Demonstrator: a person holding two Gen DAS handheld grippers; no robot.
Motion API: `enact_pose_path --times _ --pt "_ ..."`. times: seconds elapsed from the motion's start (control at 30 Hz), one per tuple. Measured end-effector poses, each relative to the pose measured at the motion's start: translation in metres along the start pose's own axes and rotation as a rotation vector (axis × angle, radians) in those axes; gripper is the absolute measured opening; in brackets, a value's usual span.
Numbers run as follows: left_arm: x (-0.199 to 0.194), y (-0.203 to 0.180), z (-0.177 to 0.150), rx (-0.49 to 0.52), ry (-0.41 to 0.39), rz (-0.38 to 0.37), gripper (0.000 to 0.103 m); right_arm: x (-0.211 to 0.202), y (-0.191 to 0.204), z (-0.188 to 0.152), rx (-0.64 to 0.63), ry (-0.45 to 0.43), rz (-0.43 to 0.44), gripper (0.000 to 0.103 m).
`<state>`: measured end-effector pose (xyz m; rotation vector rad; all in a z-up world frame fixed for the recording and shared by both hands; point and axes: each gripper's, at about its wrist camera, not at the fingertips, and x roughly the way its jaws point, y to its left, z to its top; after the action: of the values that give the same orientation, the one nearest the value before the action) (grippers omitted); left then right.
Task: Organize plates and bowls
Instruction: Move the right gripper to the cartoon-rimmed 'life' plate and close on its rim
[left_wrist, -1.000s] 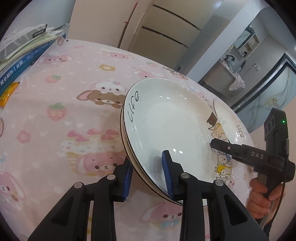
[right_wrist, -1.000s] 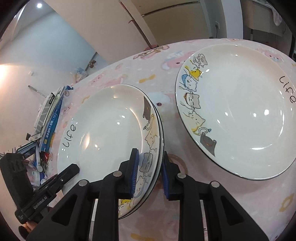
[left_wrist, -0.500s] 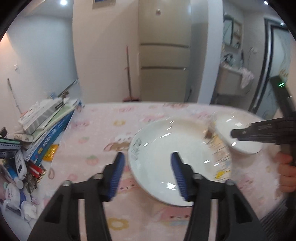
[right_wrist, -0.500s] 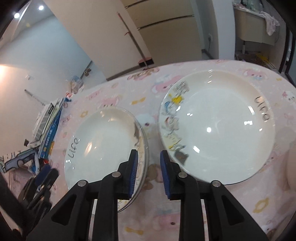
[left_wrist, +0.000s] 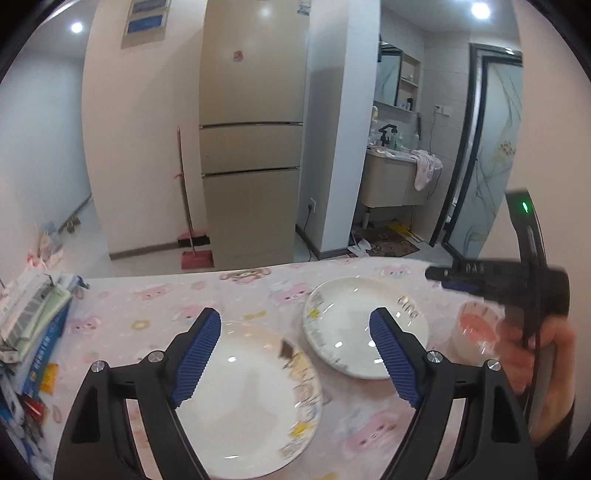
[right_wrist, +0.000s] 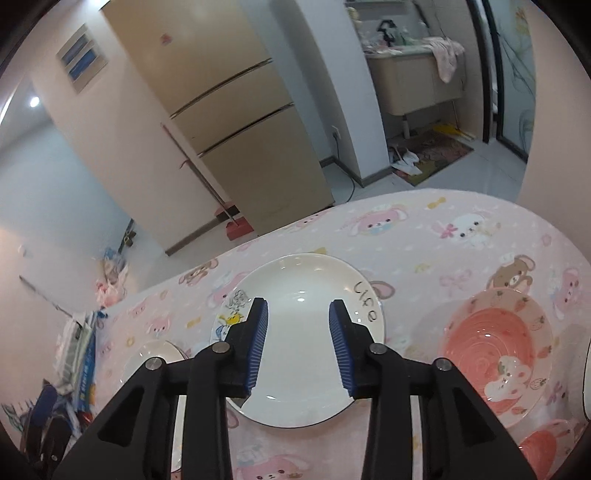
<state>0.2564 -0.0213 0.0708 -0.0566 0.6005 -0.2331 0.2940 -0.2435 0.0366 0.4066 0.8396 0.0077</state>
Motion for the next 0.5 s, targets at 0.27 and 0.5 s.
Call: enact_pose_path --times 0.27,0.5 --pt "0.080 -0.028 0.042 -0.168 0.108 -0.054 0.089 0.016 -0.044 0.009 0.099 0.050 -0.022 0.035" --pt "0.158 -0.010 0.032 -0.176 0.272 -0.030 0.089 0.042 -0.055 0.007 0.049 0.158 0.027 0.035"
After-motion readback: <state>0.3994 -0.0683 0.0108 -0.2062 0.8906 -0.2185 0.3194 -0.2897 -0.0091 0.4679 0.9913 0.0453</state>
